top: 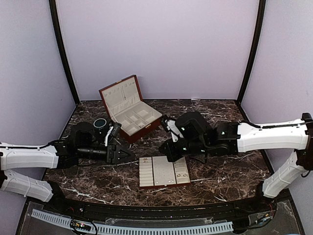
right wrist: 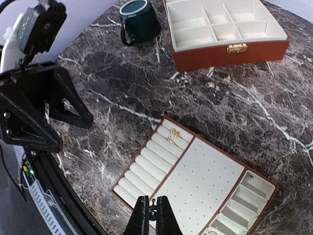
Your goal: Organize the mixed jewelry
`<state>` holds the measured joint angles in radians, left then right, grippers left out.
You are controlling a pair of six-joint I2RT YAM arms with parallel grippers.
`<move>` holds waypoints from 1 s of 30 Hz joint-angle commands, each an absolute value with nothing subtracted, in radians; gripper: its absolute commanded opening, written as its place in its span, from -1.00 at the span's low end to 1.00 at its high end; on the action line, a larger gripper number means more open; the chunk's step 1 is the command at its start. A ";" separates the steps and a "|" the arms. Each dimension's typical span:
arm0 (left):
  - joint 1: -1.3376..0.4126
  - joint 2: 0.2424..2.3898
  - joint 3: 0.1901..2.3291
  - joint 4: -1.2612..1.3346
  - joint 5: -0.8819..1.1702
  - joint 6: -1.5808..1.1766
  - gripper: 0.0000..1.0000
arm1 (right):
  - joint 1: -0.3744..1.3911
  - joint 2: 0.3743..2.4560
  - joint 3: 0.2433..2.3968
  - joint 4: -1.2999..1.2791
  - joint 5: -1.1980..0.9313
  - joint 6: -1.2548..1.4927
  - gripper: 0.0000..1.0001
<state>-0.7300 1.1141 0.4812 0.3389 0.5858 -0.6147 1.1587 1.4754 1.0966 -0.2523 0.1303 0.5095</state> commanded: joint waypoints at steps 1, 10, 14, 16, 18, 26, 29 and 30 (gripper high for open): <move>-0.775 1.185 0.460 0.312 0.524 -0.642 0.05 | 1.239 1.507 1.055 -0.320 0.273 0.525 -1.00; -0.874 1.353 0.452 0.381 0.480 -0.674 0.04 | 1.312 1.609 1.006 -0.269 0.293 0.596 -1.00; -0.896 1.403 0.464 0.379 0.470 -0.677 0.04 | 1.330 1.655 1.006 -0.262 0.286 0.603 -1.00; -0.901 1.419 0.466 0.383 0.467 -0.679 0.03 | 1.332 1.671 1.006 -0.253 0.282 0.603 -1.00; -0.905 1.427 0.467 0.383 0.465 -0.679 0.03 | 1.332 1.686 1.009 -0.248 0.280 0.604 -1.00; -0.911 1.447 0.469 0.386 0.462 -0.681 0.02 | 1.333 1.720 1.010 -0.250 0.283 0.603 -1.00; -0.913 1.451 0.471 0.388 0.463 -0.681 0.01 | 1.334 1.732 1.011 -0.245 0.285 0.600 -1.00; -0.913 1.452 0.471 0.388 0.464 -0.680 0.02 | 1.333 1.737 1.012 -0.242 0.286 0.599 -1.00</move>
